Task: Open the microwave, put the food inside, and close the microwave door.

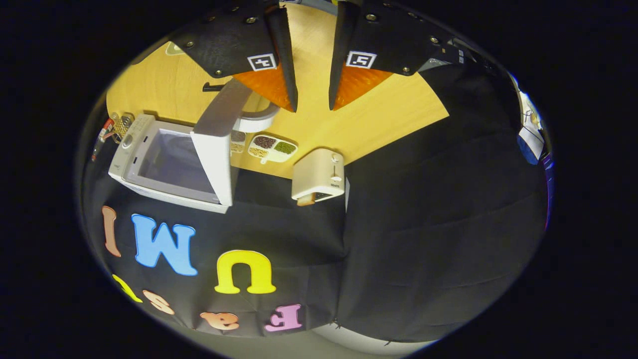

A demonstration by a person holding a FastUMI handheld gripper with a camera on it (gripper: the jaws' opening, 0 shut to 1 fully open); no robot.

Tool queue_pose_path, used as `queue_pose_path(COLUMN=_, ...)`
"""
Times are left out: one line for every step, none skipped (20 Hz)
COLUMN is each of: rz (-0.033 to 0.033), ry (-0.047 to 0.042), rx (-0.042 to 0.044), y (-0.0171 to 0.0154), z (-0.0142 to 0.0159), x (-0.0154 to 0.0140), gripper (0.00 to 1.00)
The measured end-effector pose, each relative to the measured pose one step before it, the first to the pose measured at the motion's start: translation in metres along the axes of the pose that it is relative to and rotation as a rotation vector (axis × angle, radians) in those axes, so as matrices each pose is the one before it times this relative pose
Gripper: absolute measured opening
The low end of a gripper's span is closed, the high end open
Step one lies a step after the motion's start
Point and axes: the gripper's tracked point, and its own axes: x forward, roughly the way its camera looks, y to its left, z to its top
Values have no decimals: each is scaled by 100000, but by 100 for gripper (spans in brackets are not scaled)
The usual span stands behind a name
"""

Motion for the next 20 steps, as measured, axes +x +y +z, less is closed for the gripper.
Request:
queue_pose_path(rz=2154, ry=-2040, rx=937, y=472, z=764, x=-675, gripper=37)
queue_pose_path(rz=1016, ry=-2266, rx=643, y=207, z=850, x=-735, gripper=37)
queue_pose_path(rz=2240, ry=-2004, rx=501, y=477, z=806, x=-732, gripper=42)
queue_pose_path(rz=1597, ry=-1816, rx=-170, y=184, z=852, x=-846, gripper=58)
queue_pose_path(rz=-497, ry=-1619, rx=-796, y=-333, z=745, x=-1015, gripper=82)
queue_pose_path(rz=-1321, ry=-2280, rx=-468, y=-746, z=855, x=-895, gripper=88)
queue_pose_path(rz=-1928, ry=-2305, rx=143, y=-963, z=882, x=-933, gripper=91)
queue_pose_path(rz=-1464, ry=-1944, rx=506, y=-768, z=590, x=-777, gripper=92)
queue_pose_path(rz=-1728, ry=-1446, rx=407, y=-926, z=581, x=-797, gripper=95)
queue_pose_path(rz=-2120, ry=-1018, rx=295, y=-1150, z=482, x=-704, gripper=96)
queue_pose_path(rz=-2497, ry=-692, rx=495, y=-1375, z=314, x=-542, gripper=96)
queue_pose_path(rz=-2803, ry=-546, rx=748, y=-1466, z=278, x=-246, gripper=96)
queue_pose_path(rz=-3589, ry=-232, rx=1023, y=-1659, z=81, x=-359, gripper=96)
queue_pose_path(rz=-4245, ry=629, rx=1120, y=-1753, z=-308, x=-282, gripper=96)
queue_pose_path(rz=-3897, ry=1124, rx=1075, y=-1696, z=-447, x=-225, gripper=96)
queue_pose_path(rz=-3259, ry=1631, rx=797, y=-1447, z=-662, x=-114, gripper=96)
queue_pose_path(rz=-3028, ry=1928, rx=523, y=-1585, z=-800, x=-91, gripper=96)
queue_pose_path(rz=-2913, ry=1913, rx=630, y=-1456, z=-765, x=-117, gripper=96)
queue_pose_path(rz=-2487, ry=2127, rx=863, y=-1326, z=-828, x=-5, gripper=96)
queue_pose_path(rz=-1869, ry=2103, rx=1043, y=-1081, z=-850, x=90, gripper=96)
